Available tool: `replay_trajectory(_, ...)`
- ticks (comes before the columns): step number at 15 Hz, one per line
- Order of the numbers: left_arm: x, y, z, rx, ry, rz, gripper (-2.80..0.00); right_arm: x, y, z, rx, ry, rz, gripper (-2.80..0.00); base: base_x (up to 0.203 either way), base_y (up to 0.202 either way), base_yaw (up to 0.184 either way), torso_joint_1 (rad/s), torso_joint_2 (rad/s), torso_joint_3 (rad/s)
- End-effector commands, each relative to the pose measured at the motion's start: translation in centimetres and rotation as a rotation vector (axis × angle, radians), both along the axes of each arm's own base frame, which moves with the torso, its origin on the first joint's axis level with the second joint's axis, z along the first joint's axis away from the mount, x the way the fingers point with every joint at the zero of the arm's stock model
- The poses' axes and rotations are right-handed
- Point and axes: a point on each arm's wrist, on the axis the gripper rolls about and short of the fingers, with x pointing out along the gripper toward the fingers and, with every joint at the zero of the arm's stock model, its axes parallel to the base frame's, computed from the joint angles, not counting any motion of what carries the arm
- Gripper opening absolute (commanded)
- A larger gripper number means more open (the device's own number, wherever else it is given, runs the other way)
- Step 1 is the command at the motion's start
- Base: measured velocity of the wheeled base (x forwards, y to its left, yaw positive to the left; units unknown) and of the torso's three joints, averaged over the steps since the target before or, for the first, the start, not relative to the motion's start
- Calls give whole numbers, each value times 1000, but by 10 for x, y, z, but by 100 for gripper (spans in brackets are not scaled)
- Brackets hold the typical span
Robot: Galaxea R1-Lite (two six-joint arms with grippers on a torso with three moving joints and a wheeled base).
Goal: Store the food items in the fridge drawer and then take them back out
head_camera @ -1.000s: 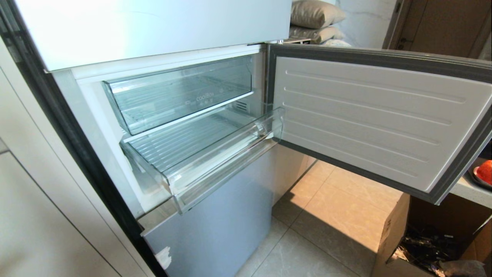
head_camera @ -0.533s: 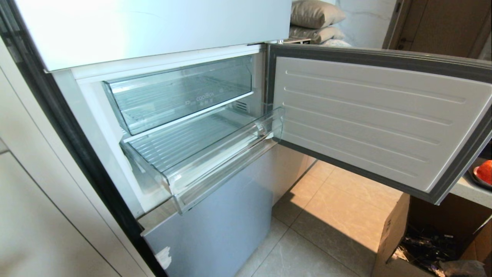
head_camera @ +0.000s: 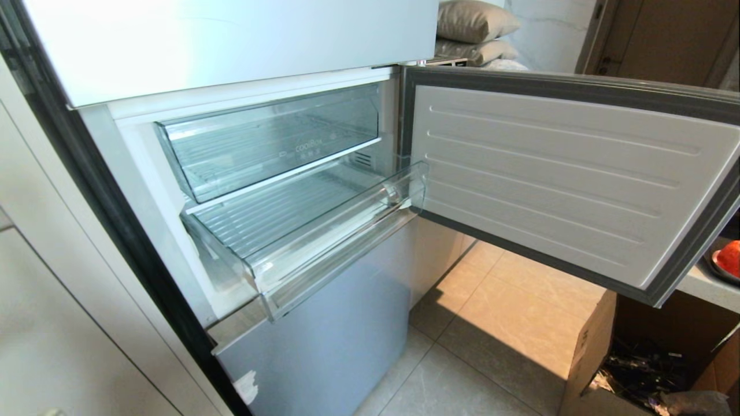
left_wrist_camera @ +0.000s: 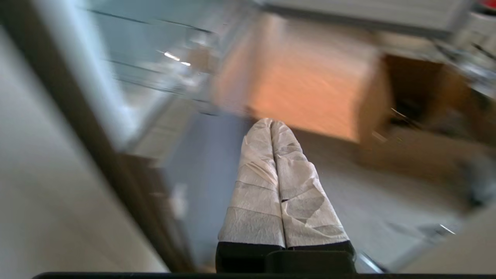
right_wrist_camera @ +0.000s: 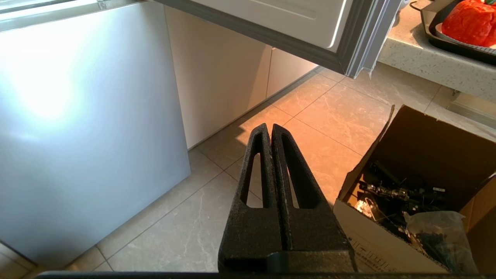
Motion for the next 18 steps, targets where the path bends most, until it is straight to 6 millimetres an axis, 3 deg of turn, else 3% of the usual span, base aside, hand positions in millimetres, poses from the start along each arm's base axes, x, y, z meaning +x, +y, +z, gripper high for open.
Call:
replay_trajectory(1, 65, -8, 2, -7, 264, -137, -280, 0, 0, 0, 0, 2, 2, -280, 0, 0, 0, 0, 0, 0)
replay_trajectory(4, 124, -22, -9, 50, 352, -228, -280, 0, 0, 0, -2, 2, 5, -280, 0, 0, 0, 0, 0, 0)
replay_trajectory(6, 147, -46, -19, 130, 359, -267, -280, 0, 0, 0, -1, 2, 3, -280, 0, 0, 0, 0, 0, 0)
replay_trajectory(9, 162, -79, -42, 239, 353, -195, -280, 0, 0, 0, 0, 2, 2, -280, 0, 0, 0, 0, 0, 0)
replay_trajectory(14, 189, -96, -74, 264, 329, -103, -280, 0, 0, 0, 0, 4, 4, -280, 0, 0, 0, 0, 0, 0)
replay_trajectory(18, 209, -109, -88, 251, 258, -49, -280, 0, 0, 0, 4, 4, -1, -280, 0, 0, 0, 0, 0, 0)
